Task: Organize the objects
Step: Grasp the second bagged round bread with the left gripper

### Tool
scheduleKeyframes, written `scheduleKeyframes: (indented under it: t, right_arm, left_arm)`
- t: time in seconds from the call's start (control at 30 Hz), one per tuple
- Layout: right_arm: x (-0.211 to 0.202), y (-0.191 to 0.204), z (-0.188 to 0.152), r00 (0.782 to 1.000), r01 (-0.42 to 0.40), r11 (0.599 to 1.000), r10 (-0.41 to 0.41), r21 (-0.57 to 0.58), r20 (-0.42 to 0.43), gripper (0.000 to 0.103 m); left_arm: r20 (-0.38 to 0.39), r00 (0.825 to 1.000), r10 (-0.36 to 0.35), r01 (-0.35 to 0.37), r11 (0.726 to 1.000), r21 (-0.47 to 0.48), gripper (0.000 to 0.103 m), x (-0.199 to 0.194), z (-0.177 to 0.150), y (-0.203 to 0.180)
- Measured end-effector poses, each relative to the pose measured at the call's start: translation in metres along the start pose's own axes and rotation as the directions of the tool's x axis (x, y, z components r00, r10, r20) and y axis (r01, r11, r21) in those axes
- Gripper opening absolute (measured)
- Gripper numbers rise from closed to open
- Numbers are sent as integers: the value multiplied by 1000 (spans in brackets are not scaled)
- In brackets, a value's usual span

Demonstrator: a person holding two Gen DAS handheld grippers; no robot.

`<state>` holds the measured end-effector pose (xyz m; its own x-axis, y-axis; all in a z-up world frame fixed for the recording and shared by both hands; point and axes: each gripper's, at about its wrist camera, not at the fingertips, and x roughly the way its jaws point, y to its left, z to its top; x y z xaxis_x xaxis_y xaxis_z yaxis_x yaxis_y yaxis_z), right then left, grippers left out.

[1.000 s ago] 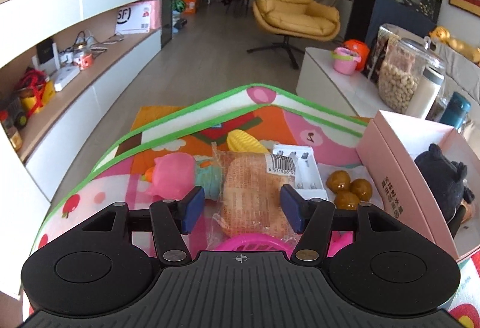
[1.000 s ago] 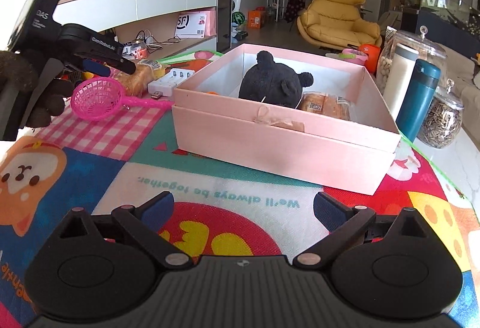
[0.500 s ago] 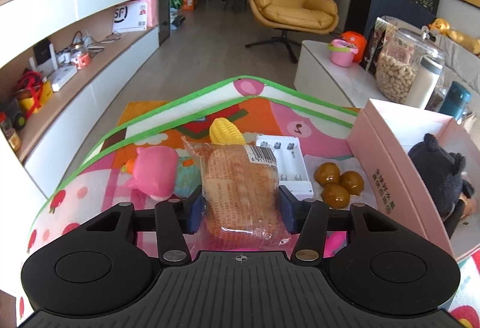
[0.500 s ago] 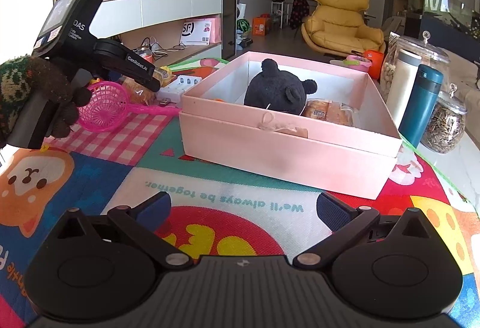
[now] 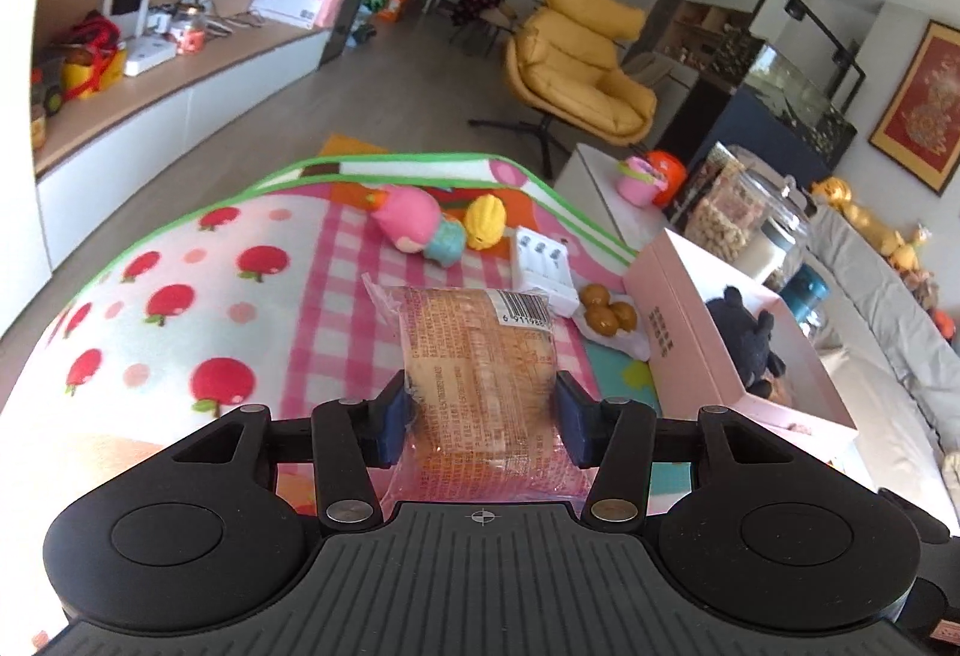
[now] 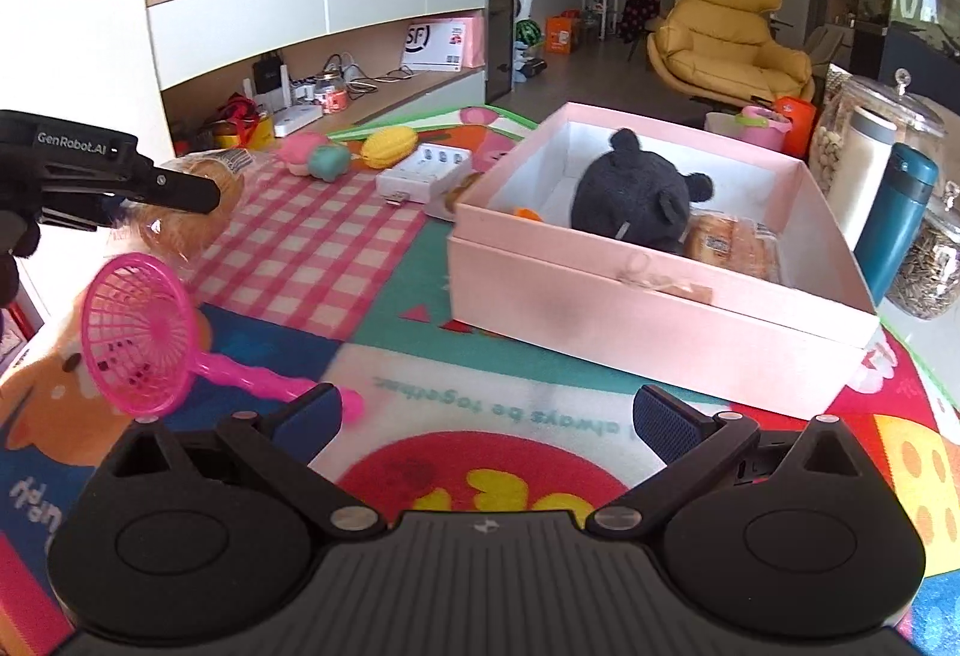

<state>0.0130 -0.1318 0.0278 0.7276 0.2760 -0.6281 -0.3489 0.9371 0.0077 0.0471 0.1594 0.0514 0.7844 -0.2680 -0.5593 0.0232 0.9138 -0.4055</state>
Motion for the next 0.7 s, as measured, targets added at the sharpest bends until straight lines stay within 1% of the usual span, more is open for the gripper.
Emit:
scheduleKeyframes:
  t: [0.07, 0.13, 0.2, 0.27, 0.33, 0.4, 0.47, 0.57, 0.63, 0.67, 0.7]
  right_arm:
    - [-4, 18, 4, 1000, -28, 998, 29, -47, 6, 103]
    - [-9, 34, 7, 997, -70, 993, 71, -92, 5, 103]
    - [-9, 49, 9, 993, -114, 985, 114, -128, -8, 103]
    - [-5, 67, 11, 989, -149, 975, 146, -165, -32, 103]
    - [3, 82, 9, 986, -166, 965, 157, -203, -62, 103]
    - [13, 95, 6, 986, -160, 955, 141, -249, -93, 103]
    - [23, 104, 4, 993, -97, 944, 71, -316, -93, 103]
    - [32, 103, 9, 997, 42, 927, -63, -373, -44, 103]
    - [38, 96, 14, 987, 141, 917, -157, -373, -13, 103]
    - [40, 90, 17, 981, 180, 915, -196, -361, -8, 103]
    - [41, 86, 20, 976, 201, 918, -218, -341, -10, 103]
  left_arm:
    - [36, 998, 52, -51, 998, -26, 53, -7, -1, 14]
    - [35, 997, 74, -72, 996, -57, 53, -9, -3, 28]
    - [23, 997, 75, -73, 994, -82, 53, -10, -7, 39]
    - [21, 997, 73, -71, 994, -83, 53, -13, -12, 44]
    - [22, 998, 61, -59, 995, -75, 53, -15, -17, 45]
    - [20, 999, 42, -41, 997, -59, 53, -18, -23, 44]
    - [15, 999, 29, -29, 999, -39, 53, -20, -29, 41]
    - [10, 1000, 19, -19, 1000, 4, 53, -22, -35, 36]
    - [9, 1000, 4, -5, 999, 32, 53, -24, -40, 32]
    - [6, 1000, -8, 8, 999, 36, 53, -25, -42, 30]
    - [0, 1000, -23, 23, 999, 36, 53, -25, -43, 28]
